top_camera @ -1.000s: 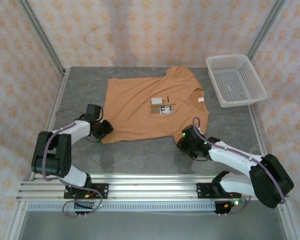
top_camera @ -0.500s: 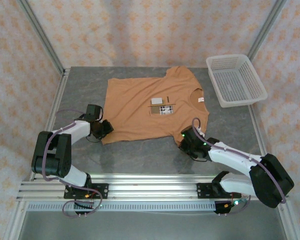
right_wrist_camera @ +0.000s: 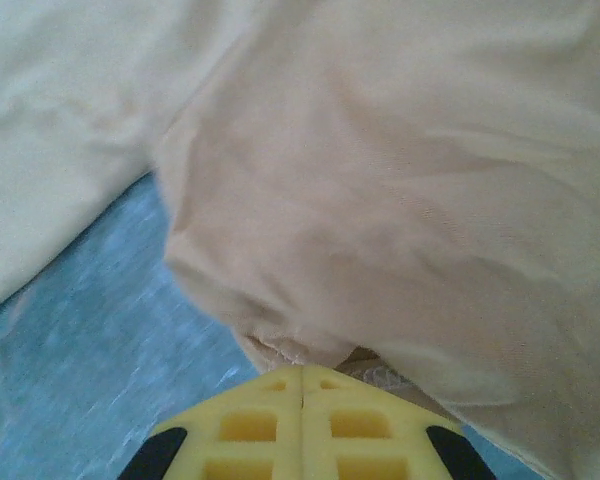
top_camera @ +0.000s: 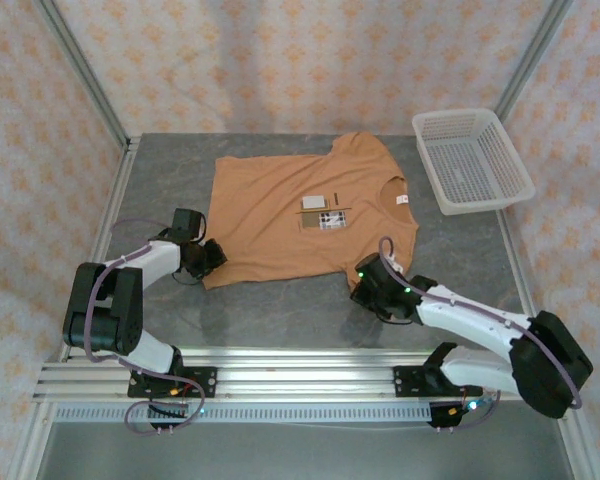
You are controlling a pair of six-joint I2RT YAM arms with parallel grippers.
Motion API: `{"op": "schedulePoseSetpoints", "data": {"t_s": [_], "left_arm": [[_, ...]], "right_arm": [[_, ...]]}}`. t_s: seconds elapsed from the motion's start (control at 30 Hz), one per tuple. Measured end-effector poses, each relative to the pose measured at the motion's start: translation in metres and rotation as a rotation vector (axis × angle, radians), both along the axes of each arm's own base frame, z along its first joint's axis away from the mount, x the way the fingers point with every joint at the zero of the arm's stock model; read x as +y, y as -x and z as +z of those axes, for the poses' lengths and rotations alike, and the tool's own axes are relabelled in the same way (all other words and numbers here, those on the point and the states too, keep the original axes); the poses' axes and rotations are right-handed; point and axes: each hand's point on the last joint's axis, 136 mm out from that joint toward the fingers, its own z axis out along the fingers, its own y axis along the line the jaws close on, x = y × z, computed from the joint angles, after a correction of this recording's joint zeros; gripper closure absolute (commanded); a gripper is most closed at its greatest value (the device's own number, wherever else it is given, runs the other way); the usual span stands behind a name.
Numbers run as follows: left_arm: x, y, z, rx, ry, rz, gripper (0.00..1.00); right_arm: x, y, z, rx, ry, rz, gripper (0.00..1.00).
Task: Fold the inside-out t-shirt
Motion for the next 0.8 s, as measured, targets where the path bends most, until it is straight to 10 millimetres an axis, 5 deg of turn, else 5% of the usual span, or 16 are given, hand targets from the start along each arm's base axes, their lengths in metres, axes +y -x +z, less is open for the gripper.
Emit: {"op": "schedulePoseSetpoints", "data": {"t_s": [0.13, 0.3, 0.4, 0.57, 0.8], "left_arm": [[0.0, 0.0, 0.0, 0.001, 0.0, 0.0, 0.84], [0.0, 0.001, -0.002, 0.007, 0.0, 0.0, 0.84], [0.0, 0.001, -0.003, 0.01, -0.001, 0.001, 0.84], [0.001, -0.002, -0.002, 0.015, -0.004, 0.001, 0.85], [0.0, -0.005, 0.003, 0.015, -0.004, 0.0, 0.85]], "right_arm": [[0.018, 0.011, 0.022, -0.028, -0.015, 0.095, 1.0], [0.032, 0.037, 0.021, 0.004, 0.005, 0.223, 0.99], [0.047, 0.055, 0.02, 0.022, -0.013, 0.32, 0.68], [0.064, 0.077, 0.015, 0.071, -0.024, 0.443, 0.51], [0.032, 0.045, 0.028, -0.005, 0.021, 0.28, 0.45]]}}
